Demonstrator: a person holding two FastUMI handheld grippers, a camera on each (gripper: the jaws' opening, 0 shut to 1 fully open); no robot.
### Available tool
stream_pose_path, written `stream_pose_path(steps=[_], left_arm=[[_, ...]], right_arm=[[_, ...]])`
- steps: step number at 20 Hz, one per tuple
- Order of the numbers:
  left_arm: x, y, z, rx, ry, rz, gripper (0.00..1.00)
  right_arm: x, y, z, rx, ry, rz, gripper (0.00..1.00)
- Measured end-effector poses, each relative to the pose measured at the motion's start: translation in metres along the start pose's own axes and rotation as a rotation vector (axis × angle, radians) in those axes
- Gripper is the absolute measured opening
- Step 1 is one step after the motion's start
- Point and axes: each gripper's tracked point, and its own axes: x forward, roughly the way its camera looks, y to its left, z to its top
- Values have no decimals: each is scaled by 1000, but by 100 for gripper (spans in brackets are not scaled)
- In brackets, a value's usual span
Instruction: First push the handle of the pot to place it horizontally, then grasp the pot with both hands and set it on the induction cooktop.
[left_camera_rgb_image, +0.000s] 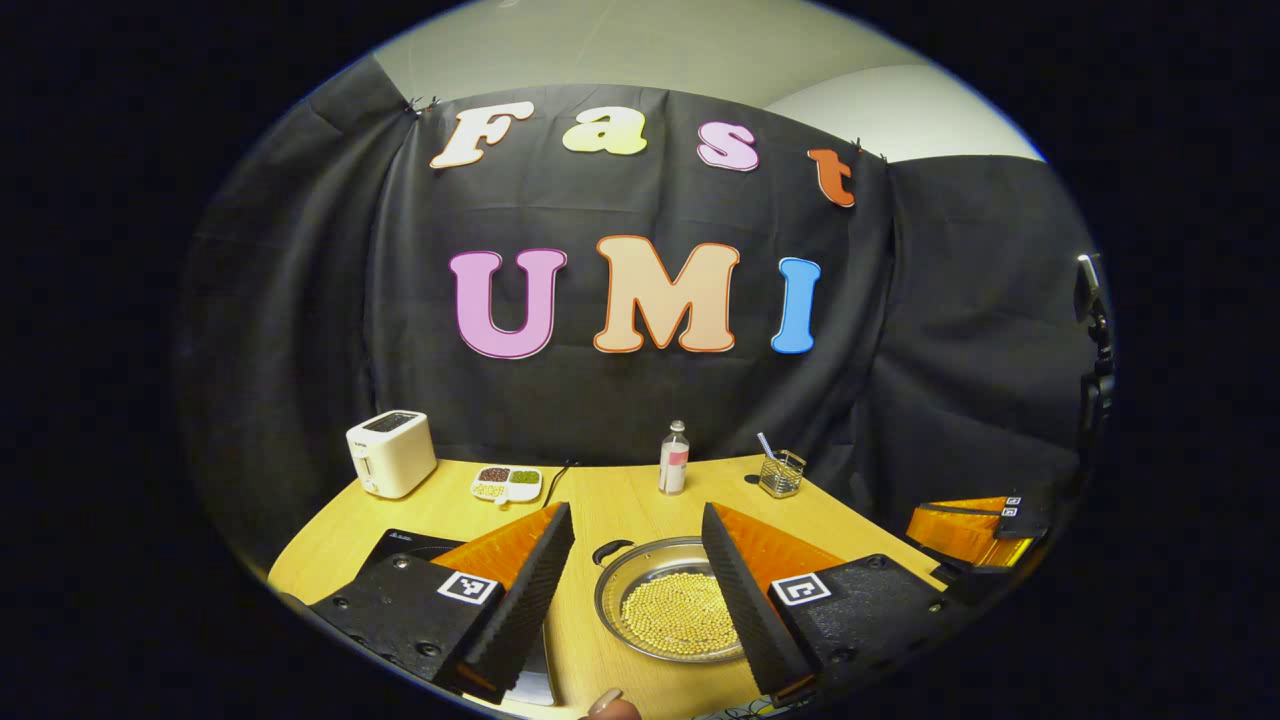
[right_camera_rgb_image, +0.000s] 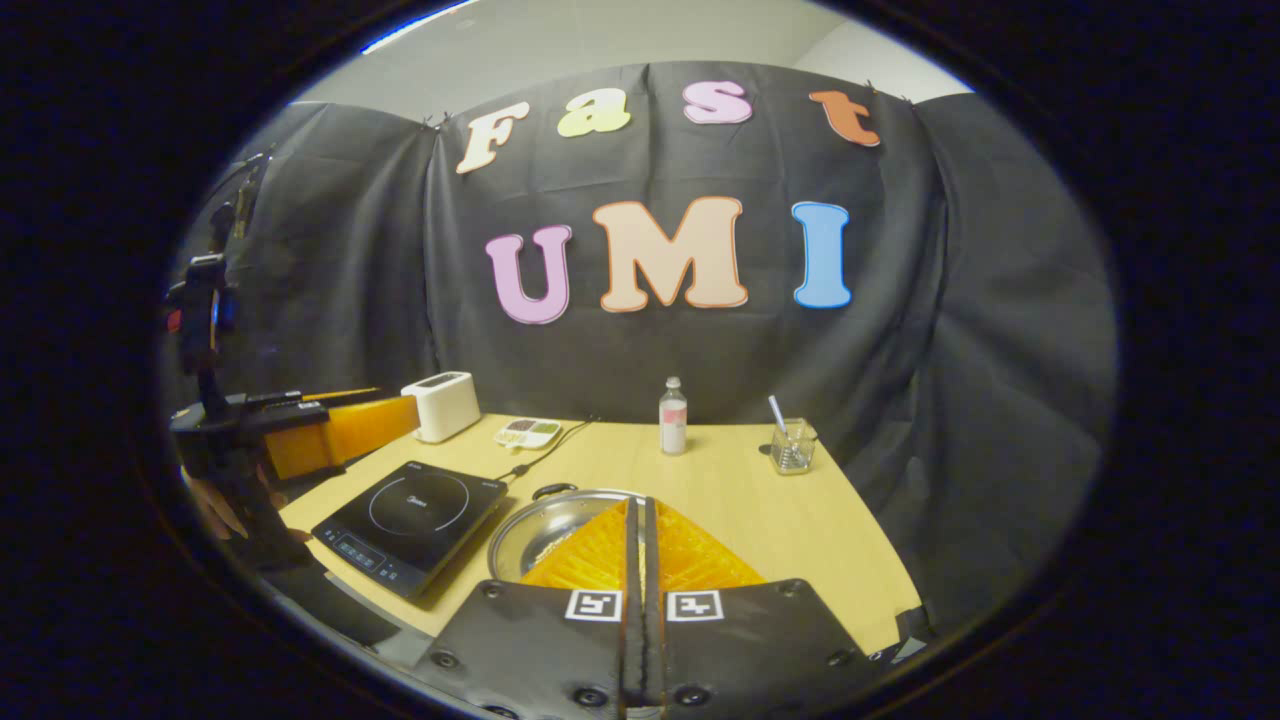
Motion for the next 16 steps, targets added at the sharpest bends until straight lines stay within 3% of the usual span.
stream_pose_path(steps=[1,4,8,12,16], left_arm=[[0,2,-1,-4,2,-9,80],[3,8,-3,-9,6,-32,84],[5,23,-8,-12,20,-18,84],[5,38,-11,-22,32,57,85],[6,45,-17,-40,50,156,85]], right_arm=[[0,3,-9,1,17,-1,2],[0,11,-45,-16,95,-4,2],[5,33,-94,-28,207,58,5],[21,50,-146,23,335,176,3],[32,39,-183,23,448,228,0]])
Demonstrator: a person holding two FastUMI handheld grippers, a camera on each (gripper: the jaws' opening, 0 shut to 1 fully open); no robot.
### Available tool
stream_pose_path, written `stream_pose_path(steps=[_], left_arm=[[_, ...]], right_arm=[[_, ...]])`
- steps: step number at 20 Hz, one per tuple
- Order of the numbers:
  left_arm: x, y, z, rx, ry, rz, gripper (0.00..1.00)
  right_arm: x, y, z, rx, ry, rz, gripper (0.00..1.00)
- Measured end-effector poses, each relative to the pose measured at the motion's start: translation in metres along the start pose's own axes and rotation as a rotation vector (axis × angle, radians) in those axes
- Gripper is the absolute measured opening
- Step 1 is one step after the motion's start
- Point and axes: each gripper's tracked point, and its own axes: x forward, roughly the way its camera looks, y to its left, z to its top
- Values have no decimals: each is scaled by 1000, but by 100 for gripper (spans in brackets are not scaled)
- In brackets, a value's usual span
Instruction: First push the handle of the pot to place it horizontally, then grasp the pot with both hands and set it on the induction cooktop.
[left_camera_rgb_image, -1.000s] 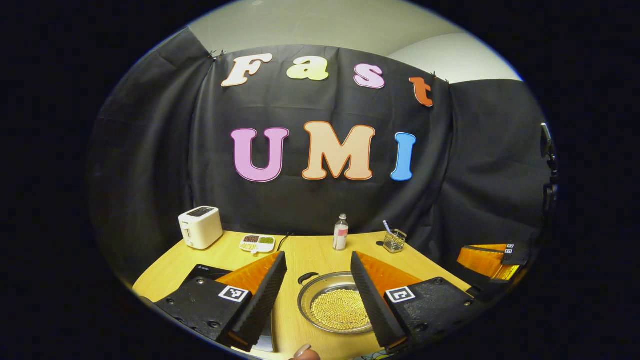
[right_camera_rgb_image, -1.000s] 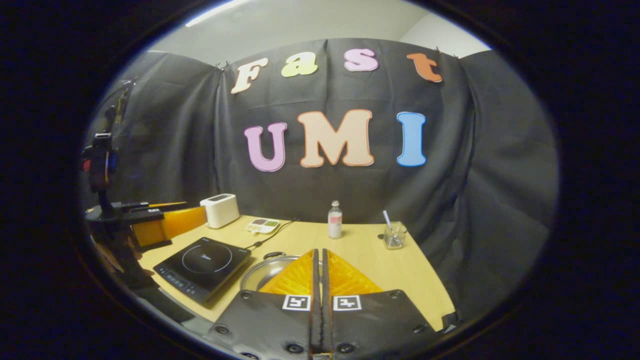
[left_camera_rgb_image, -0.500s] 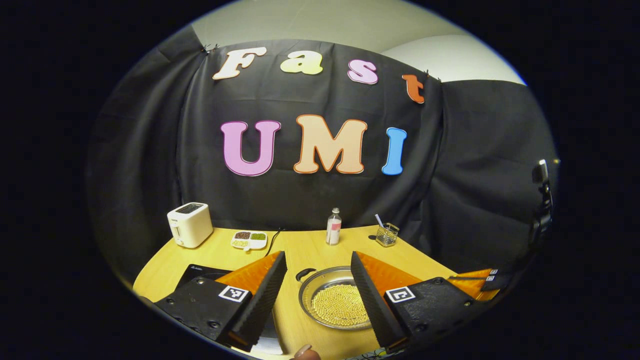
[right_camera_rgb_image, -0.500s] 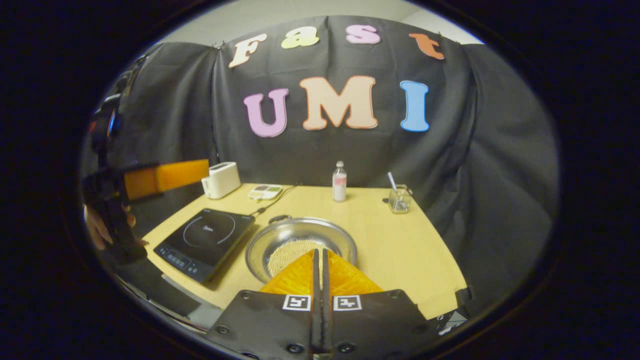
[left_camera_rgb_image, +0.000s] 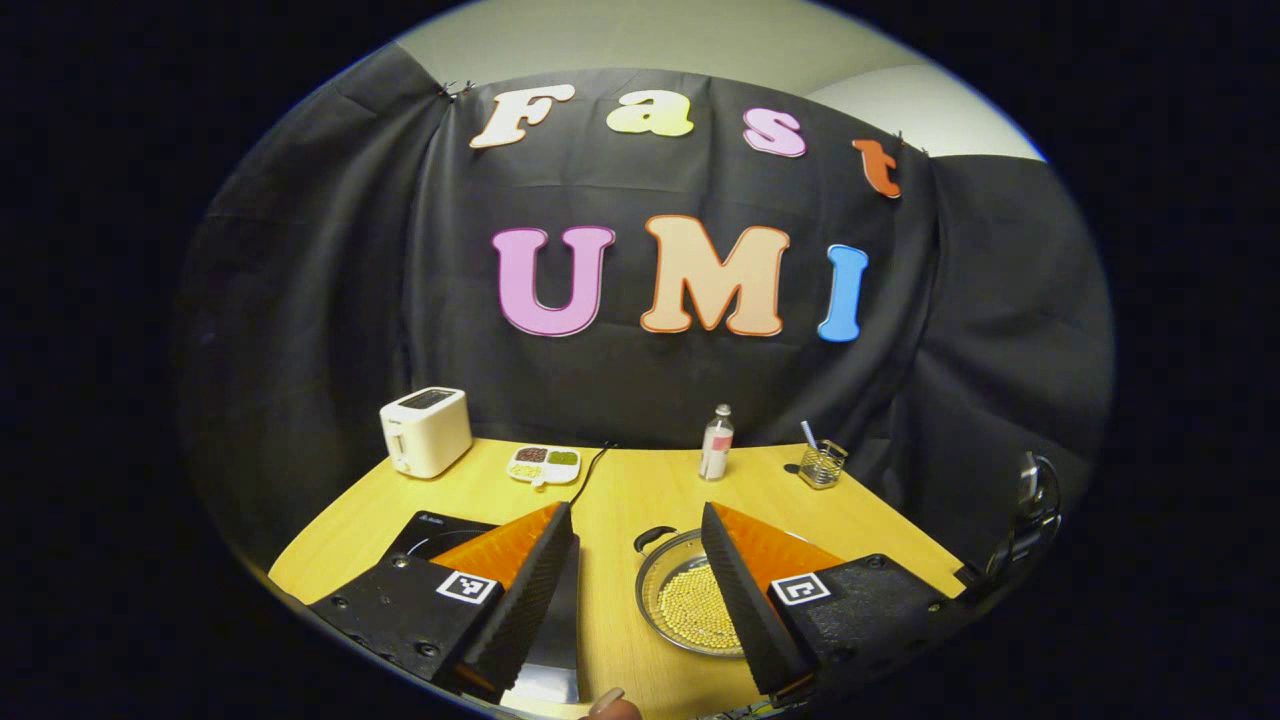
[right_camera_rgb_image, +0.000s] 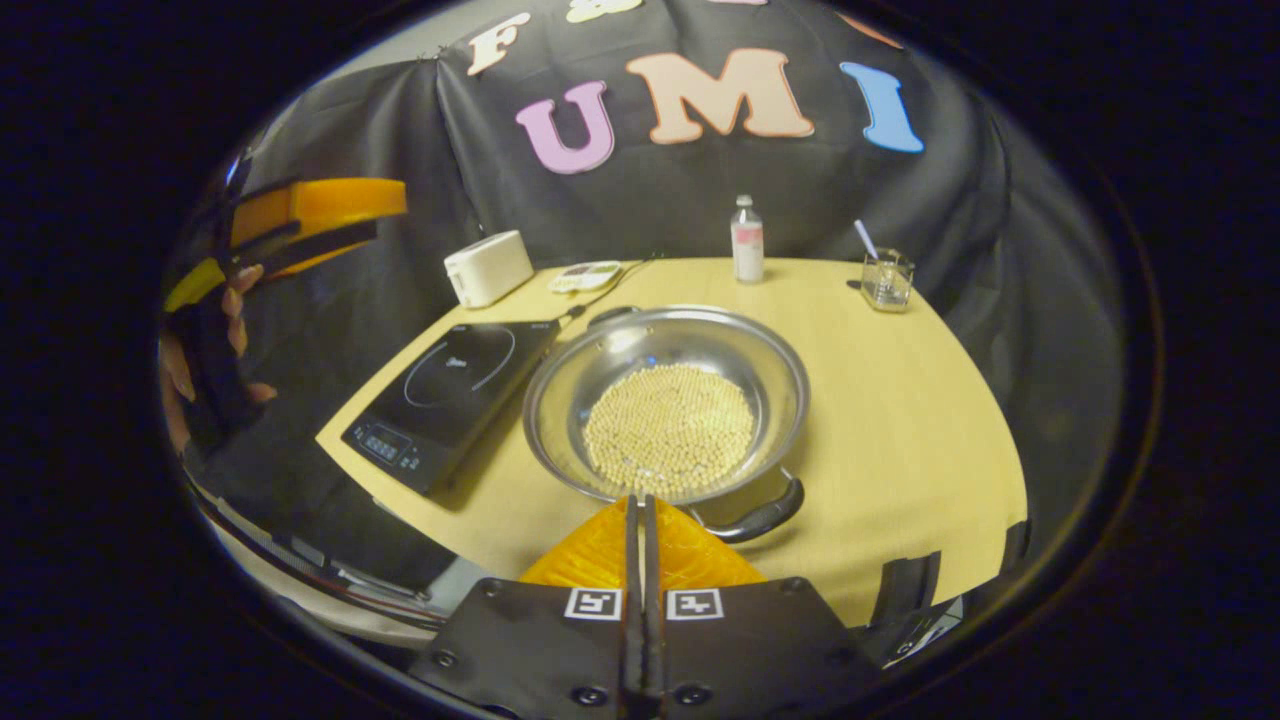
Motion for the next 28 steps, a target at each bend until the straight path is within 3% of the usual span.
stream_pose_path(steps=[8,20,28], left_arm=[[2,-1,-8,1,28,119,85],[1,2,-9,6,45,216,85],[-5,-6,-14,-20,50,288,85]], right_arm=[[24,-11,-24,-63,105,99,2],[37,-26,-32,-79,154,157,0],[46,-68,-14,-103,158,158,0]])
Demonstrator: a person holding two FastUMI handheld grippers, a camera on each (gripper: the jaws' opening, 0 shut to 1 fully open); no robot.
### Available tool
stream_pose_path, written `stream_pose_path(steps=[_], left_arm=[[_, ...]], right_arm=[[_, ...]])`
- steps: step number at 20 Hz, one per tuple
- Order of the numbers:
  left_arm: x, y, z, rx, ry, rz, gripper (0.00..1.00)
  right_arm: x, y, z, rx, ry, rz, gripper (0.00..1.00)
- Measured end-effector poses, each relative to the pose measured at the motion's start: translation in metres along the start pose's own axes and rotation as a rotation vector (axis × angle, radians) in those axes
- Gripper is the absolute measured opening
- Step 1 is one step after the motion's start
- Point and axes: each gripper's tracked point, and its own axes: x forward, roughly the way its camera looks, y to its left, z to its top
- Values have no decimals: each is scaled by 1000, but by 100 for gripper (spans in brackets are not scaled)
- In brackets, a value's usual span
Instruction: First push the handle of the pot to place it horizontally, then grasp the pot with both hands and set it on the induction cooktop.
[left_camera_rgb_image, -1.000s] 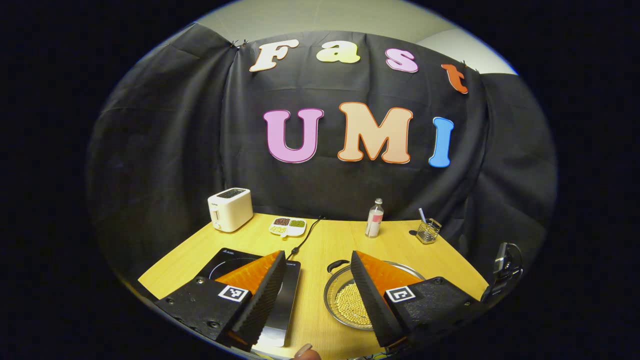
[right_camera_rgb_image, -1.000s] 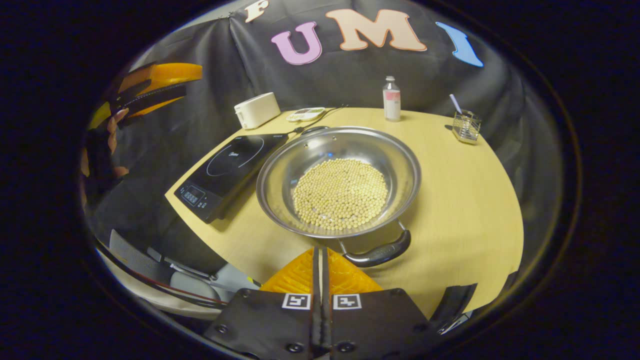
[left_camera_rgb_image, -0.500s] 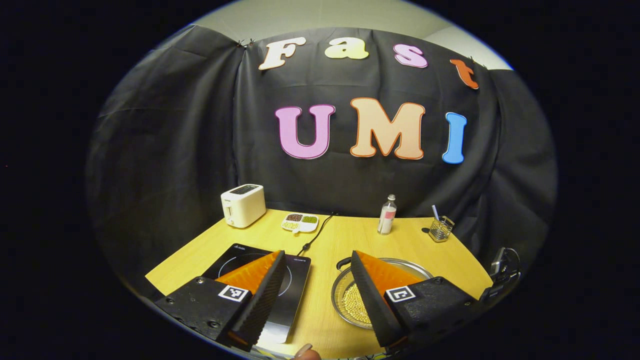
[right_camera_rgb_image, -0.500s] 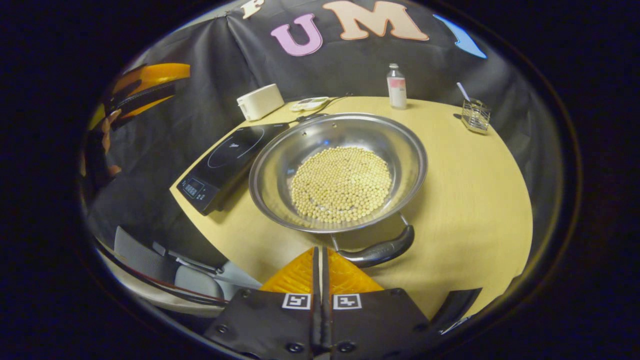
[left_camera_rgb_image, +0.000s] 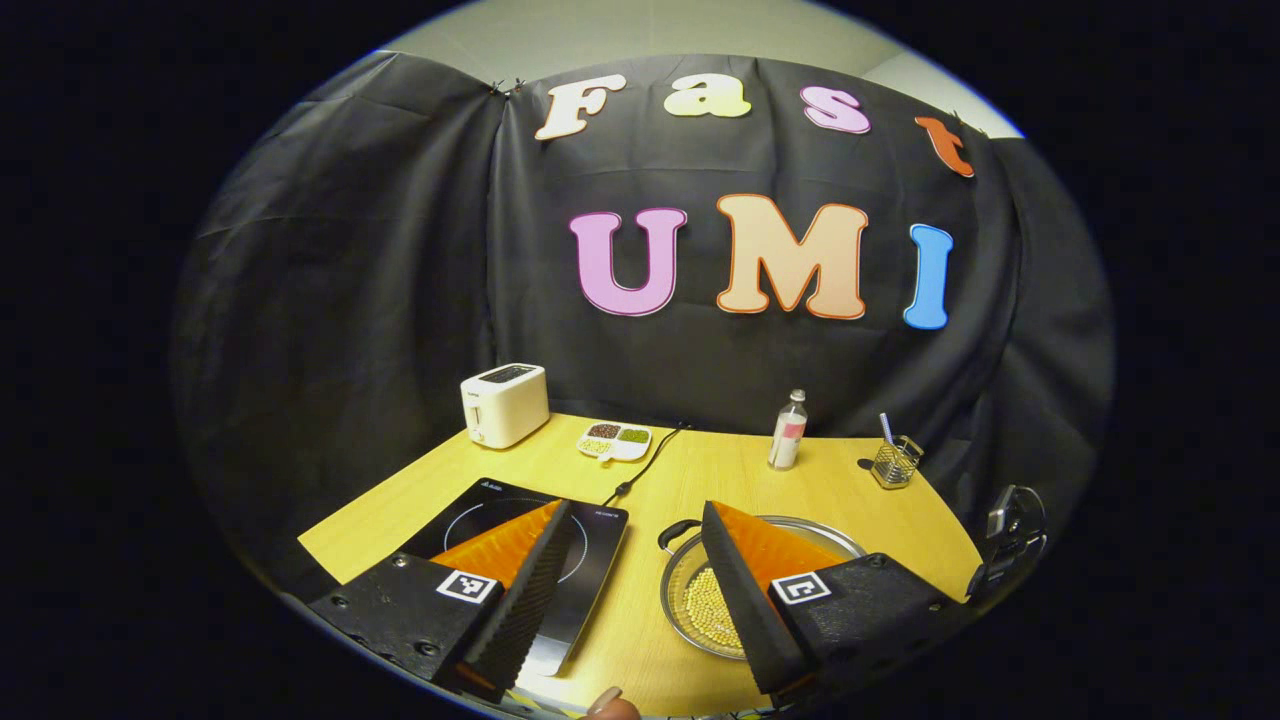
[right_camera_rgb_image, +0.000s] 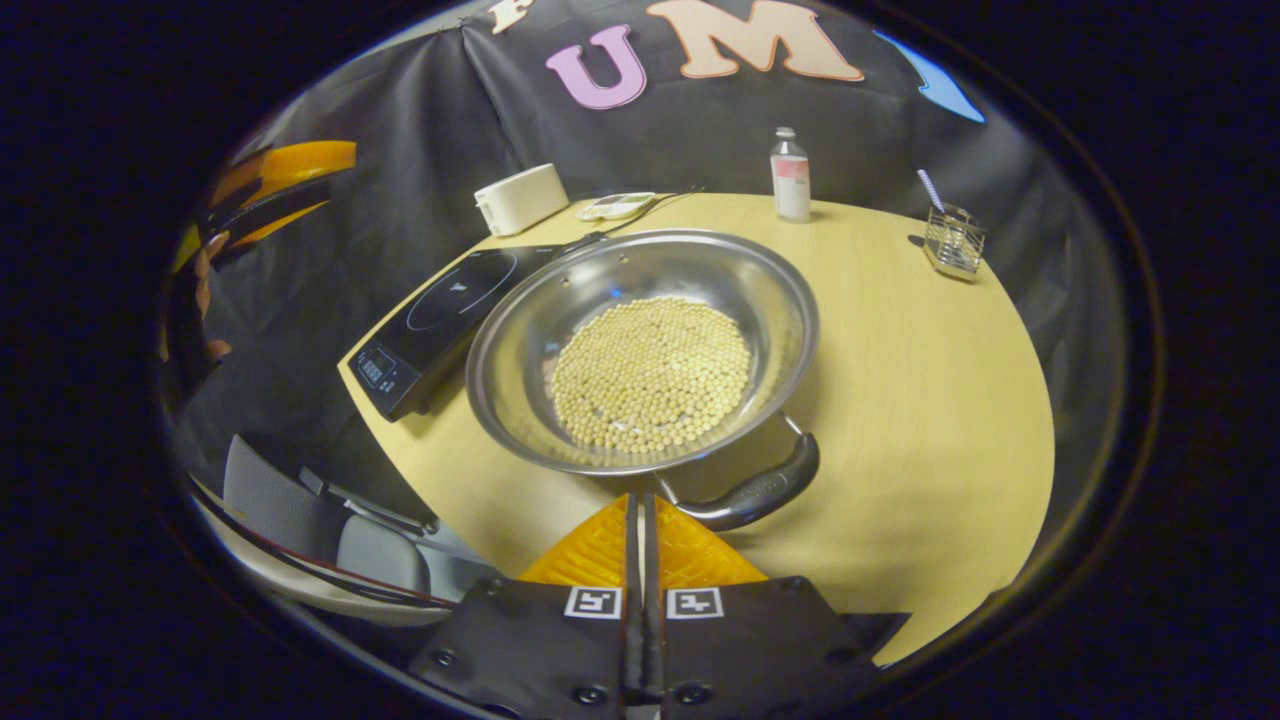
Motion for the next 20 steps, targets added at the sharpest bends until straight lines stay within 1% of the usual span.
stream_pose_path(steps=[2,3,4,5,6,7,9,10,15,16,17,18,19,20], left_arm=[[-3,-1,-1,-7,1,21,85],[-4,-1,-1,-9,2,30,85],[-6,-2,-2,-8,3,38,85],[-7,-2,-2,-7,2,48,85],[-9,-2,-1,-6,-1,57,80],[-11,-3,0,-7,-4,65,85],[-15,-2,0,-7,-5,81,85],[-18,-1,0,-4,-4,90,85],[-25,5,0,-3,-7,125,85],[-26,5,1,-6,-9,129,81],[-26,5,0,-7,-11,130,85],[-26,4,0,-7,-10,128,80],[-27,3,-2,-8,-8,127,80],[-28,3,-3,-10,-3,128,85]], right_arm=[[1,-13,4,3,-1,-1,0],[2,-18,7,2,-3,-1,2],[3,-23,10,-3,-4,0,0],[4,-27,11,-9,-5,2,2],[5,-30,14,-16,-5,4,3],[7,-34,16,-26,-6,6,3],[9,-41,22,-39,-10,12,3],[11,-43,25,-41,-13,15,0],[17,-61,38,-39,-24,7,0],[18,-64,40,-34,-25,4,3],[19,-66,42,-29,-27,2,0],[20,-68,43,-25,-29,1,3],[20,-71,45,-23,-32,-6,0],[21,-73,46,-21,-33,-10,0]])
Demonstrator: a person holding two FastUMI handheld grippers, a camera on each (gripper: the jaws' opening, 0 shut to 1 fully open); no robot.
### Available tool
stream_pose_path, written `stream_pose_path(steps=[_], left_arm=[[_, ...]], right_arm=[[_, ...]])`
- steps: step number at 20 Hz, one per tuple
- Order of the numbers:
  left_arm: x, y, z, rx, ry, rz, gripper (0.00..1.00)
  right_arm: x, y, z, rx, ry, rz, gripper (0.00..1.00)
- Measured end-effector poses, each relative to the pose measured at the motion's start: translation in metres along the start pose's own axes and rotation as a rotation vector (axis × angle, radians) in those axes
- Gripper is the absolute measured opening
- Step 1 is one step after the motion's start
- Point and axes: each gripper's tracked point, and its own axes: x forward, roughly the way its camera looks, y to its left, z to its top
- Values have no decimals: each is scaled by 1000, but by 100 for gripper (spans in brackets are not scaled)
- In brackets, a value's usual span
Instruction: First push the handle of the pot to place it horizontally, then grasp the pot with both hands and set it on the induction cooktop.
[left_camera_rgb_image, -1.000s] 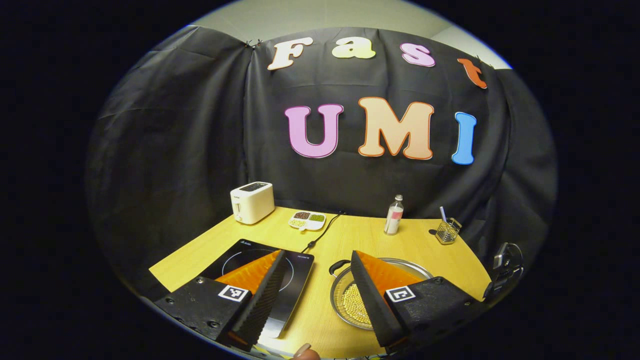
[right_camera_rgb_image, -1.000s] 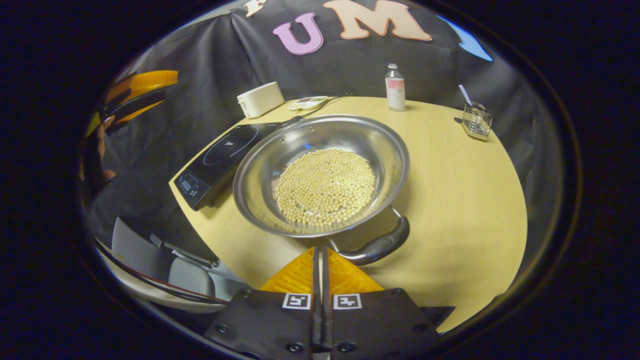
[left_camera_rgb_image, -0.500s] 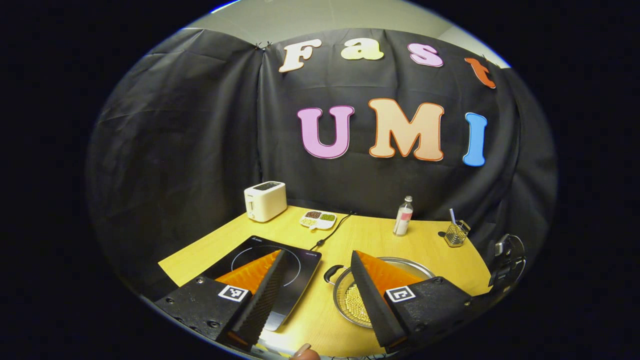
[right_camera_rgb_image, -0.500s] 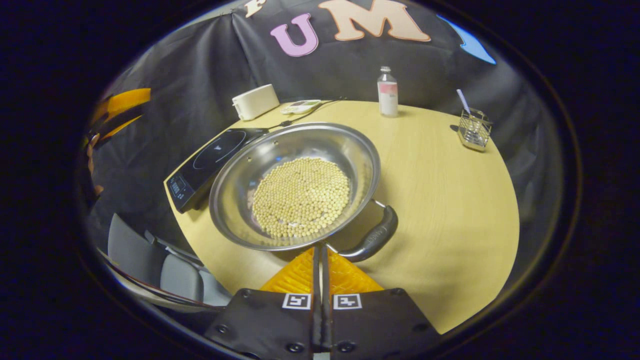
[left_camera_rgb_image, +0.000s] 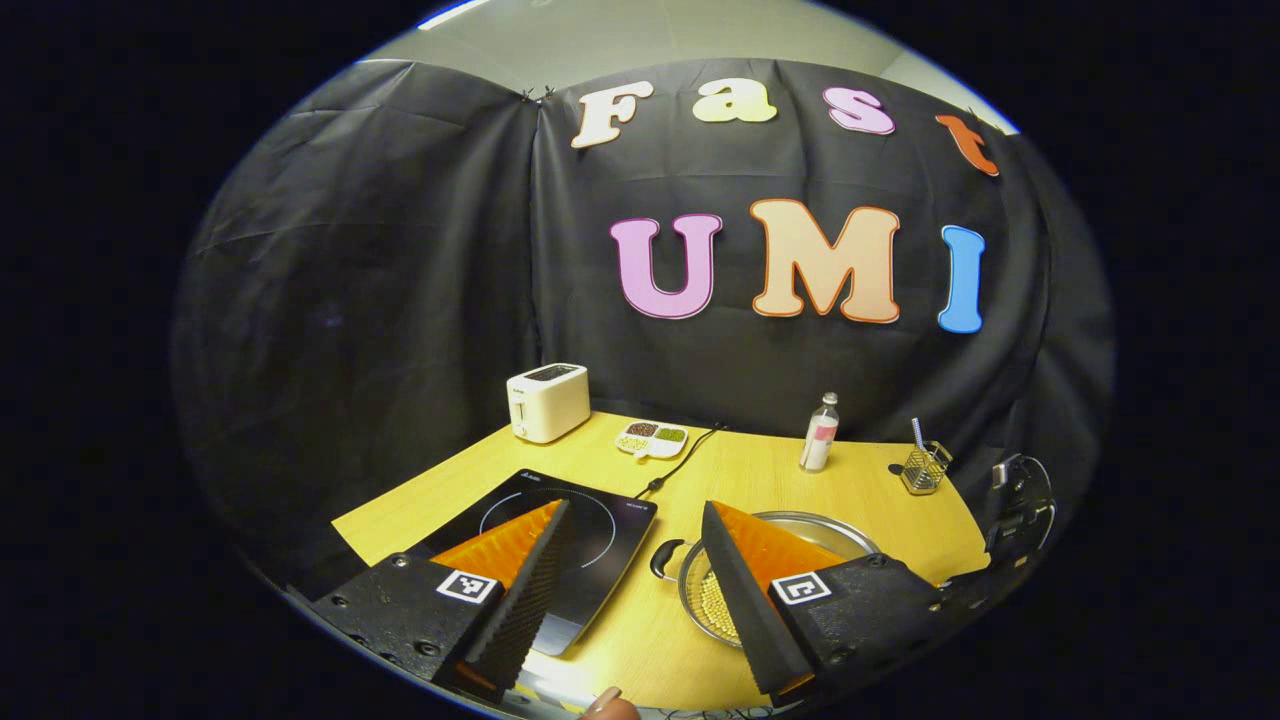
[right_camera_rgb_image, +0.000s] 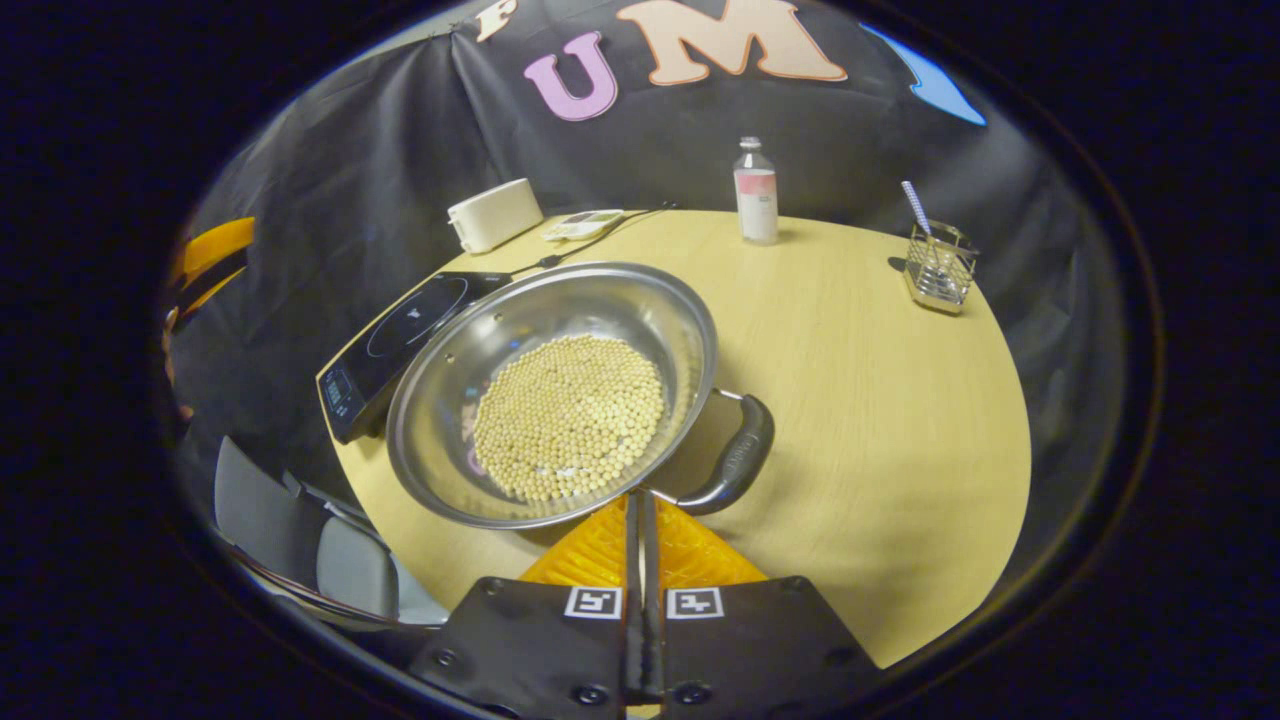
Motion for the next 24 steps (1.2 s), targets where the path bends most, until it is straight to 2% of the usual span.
stream_pose_path(steps=[1,2,3,4,5,9,10,11,16,17,20,22,24], left_arm=[[-1,0,-1,-1,1,2,85],[-1,0,-2,-1,6,4,80],[-2,-1,-3,1,9,7,85],[-3,-1,-3,4,10,10,85],[-4,0,-3,8,8,15,85],[-4,-2,-6,10,9,8,85],[-2,-4,-7,9,11,-3,80],[2,-6,-10,9,17,-20,85],[38,-11,-21,33,50,-96,85],[46,-14,-25,37,62,-119,85],[70,-28,-38,36,107,-234,85],[87,-29,-49,46,143,-286,85],[101,-30,-61,61,182,-327,85]], right_arm=[[2,-2,2,0,-4,-2,0],[2,-3,3,0,-3,-4,0],[2,-5,3,-4,-4,-7,0],[3,-6,4,-10,-2,-12,3],[3,-6,3,-14,0,-10,0],[2,-9,3,-19,3,-12,0],[1,-9,4,-12,1,-17,0],[-2,-10,4,-2,-1,-24,0],[-19,-20,19,23,-43,-94,3],[-22,-22,25,45,-56,-110,0],[-28,-26,45,116,-106,-165,2],[-29,-29,56,155,-137,-214,0],[-28,-26,62,184,-150,-245,2]])
